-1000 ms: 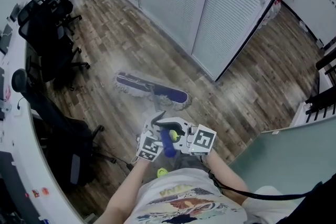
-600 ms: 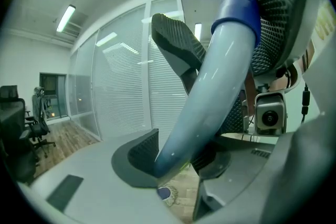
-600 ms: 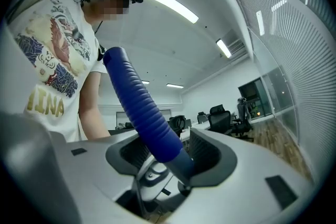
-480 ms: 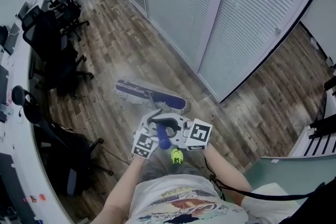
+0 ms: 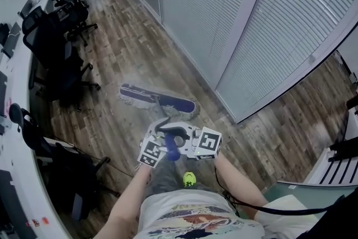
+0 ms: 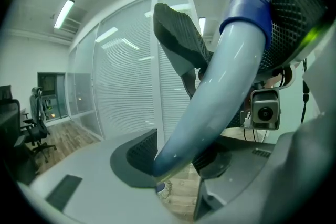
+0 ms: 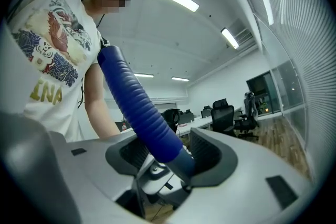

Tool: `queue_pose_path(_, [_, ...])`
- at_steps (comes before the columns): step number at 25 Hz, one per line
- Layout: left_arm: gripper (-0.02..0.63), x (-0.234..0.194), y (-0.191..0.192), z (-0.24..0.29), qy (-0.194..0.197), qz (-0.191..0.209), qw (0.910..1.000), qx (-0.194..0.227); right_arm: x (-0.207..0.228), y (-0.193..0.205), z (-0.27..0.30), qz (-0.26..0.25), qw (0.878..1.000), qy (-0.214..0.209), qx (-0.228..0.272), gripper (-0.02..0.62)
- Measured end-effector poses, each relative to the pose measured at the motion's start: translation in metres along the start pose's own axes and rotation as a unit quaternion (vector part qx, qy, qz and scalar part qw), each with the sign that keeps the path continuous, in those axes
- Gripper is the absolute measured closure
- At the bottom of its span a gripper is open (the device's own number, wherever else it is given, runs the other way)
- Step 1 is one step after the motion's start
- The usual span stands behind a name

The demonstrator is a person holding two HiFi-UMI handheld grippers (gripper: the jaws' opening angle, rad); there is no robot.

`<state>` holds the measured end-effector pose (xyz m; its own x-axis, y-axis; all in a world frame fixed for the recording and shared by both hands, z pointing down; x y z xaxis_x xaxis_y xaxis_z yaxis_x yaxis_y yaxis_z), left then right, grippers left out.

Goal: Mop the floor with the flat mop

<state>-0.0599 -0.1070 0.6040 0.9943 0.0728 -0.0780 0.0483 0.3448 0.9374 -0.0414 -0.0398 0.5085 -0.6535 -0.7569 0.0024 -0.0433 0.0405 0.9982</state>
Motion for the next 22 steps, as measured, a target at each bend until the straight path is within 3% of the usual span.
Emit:
queue_pose_path(12, [0.453,-0.184,-0.059,0.069,0.035,0.001,0.9994,0.006,0.196,-0.014,0.073,0.016,0.999,0.04,0.012,0.362])
queue_pose_path(22, [0.453,-0.301,-0.066,0.097,0.036,0.008,0.9993,-0.006,0.297,0.002,0.136,0.014,0.999,0.045,-0.001,0.362])
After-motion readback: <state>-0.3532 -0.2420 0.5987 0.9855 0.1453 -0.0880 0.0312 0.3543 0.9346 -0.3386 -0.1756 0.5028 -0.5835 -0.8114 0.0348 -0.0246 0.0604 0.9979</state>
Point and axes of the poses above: the fingertips, and each gripper's own axes: z forward along the fingers, x to its right, y out of its underside, the point moved 2 cm from there along -z, backward along the fingers, and after that the axes turned 9 degrees about -z, right-handed, at the moved point
